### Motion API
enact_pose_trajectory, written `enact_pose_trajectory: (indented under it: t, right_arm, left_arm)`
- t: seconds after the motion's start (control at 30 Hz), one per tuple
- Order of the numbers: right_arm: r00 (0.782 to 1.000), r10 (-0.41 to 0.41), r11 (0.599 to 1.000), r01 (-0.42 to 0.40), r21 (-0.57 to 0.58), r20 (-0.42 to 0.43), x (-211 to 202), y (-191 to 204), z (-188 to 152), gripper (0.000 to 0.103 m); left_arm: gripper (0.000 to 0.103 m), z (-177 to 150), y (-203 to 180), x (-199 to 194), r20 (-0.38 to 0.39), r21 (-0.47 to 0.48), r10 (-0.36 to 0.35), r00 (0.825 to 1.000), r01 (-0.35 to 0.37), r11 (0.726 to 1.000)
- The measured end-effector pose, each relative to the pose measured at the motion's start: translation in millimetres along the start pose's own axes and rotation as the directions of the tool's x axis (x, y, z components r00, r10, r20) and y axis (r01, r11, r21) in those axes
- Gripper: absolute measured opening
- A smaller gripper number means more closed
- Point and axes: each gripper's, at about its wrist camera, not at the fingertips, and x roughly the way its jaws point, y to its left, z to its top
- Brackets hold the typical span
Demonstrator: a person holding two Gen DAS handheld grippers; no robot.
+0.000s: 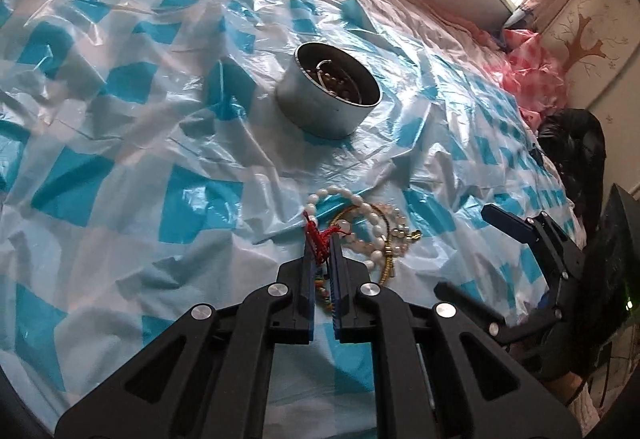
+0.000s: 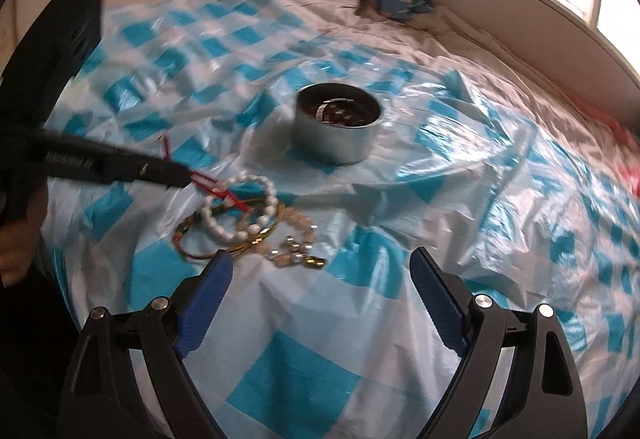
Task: Organize jewelry
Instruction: 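Grasp the red cord bracelet on the pearl pile with the left gripper, then grasp the white pearl bracelet with the right gripper while the left lifts the red cord bracelet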
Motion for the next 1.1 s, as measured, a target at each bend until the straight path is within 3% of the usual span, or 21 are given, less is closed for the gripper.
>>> enact_pose_trajectory:
  t: [0.1, 0.23, 0.37, 0.5, 0.53, 0.6, 0.67, 0.7, 0.77, 0.8, 0.83, 0.87, 1.0, 1.03, 1.07, 1.1]
  right_arm:
    - [0.997, 0.063, 0.998, -0.064, 0.005, 0.034, 1, 4, 4, 0.086]
    - [0.989, 0.134, 0.991, -0.135, 0.017, 0.062, 10, 6, 15, 0.086]
    - [0.981, 0.191, 0.982, -0.191, 0.012, 0.024, 38, 12, 31, 0.086]
    - [0.978, 0.207, 0.978, -0.206, 0.039, -0.019, 64, 13, 43, 0.085]
    - [0.978, 0.207, 0.977, -0.205, 0.053, -0.029, 69, 11, 45, 0.083]
    - [0.974, 0.216, 0.974, -0.21, 0.082, -0.069, 81, 6, 47, 0.057]
    - [0.97, 0.23, 0.97, -0.222, 0.103, -0.083, 86, 2, 45, 0.056]
    - [0.968, 0.235, 0.969, -0.226, 0.1, -0.089, 86, 2, 44, 0.056]
    - [0.964, 0.247, 0.967, -0.239, 0.088, -0.1, 84, 2, 43, 0.057]
    - [0.964, 0.248, 0.967, -0.24, 0.087, -0.099, 84, 2, 42, 0.058]
    - [0.963, 0.25, 0.967, -0.242, 0.086, -0.1, 84, 2, 42, 0.058]
    - [0.963, 0.25, 0.967, -0.242, 0.084, -0.101, 84, 2, 42, 0.058]
    - [0.962, 0.253, 0.966, -0.247, 0.07, -0.105, 85, 5, 42, 0.058]
    - [0.962, 0.254, 0.966, -0.248, 0.069, -0.104, 85, 5, 41, 0.058]
    - [0.961, 0.256, 0.966, -0.249, 0.072, -0.104, 85, 6, 41, 0.058]
    - [0.96, 0.261, 0.964, -0.255, 0.075, -0.102, 84, 5, 41, 0.058]
  left_arm:
    - [0.006, 2, 0, -3, 0.024, -0.004, 0.009, 1.0, -0.008, 1.0]
    - [0.006, 5, -1, -24, 0.125, -0.004, -0.025, 0.992, 0.026, 1.0]
    - [0.006, 8, 8, -39, 0.197, -0.043, -0.026, 0.98, 0.035, 0.998]
    - [0.006, 10, 16, -45, 0.219, -0.067, -0.022, 0.976, 0.037, 0.997]
    - [0.006, 11, 16, -44, 0.21, -0.066, -0.016, 0.977, 0.03, 0.997]
    - [0.006, 11, 17, -36, 0.172, -0.061, 0.011, 0.985, 0.0, 0.998]
    - [0.006, 12, 17, -23, 0.107, -0.055, 0.006, 0.994, 0.0, 0.998]
    - [0.009, 11, 17, -19, 0.086, -0.048, 0.011, 0.996, -0.007, 0.999]
    - [0.024, 10, 10, -11, 0.066, -0.009, 0.072, 0.995, -0.071, 0.997]
    - [0.044, 10, 9, -7, 0.061, 0.0, 0.103, 0.993, -0.104, 0.995]
    - [0.057, 10, 7, -3, 0.061, 0.007, 0.142, 0.988, -0.143, 0.99]
    - [0.057, 11, 7, 1, 0.058, 0.016, 0.167, 0.984, -0.168, 0.986]
    - [0.056, 16, 11, 20, 0.004, 0.02, 0.193, 0.981, -0.193, 0.981]
    - [0.034, 17, 13, 25, -0.027, 0.018, 0.199, 0.98, -0.198, 0.98]
    - [0.019, 17, 16, 28, -0.043, 0.016, 0.208, 0.977, -0.207, 0.978]
    - [0.011, 17, 19, 29, -0.053, 0.009, 0.202, 0.978, -0.202, 0.979]
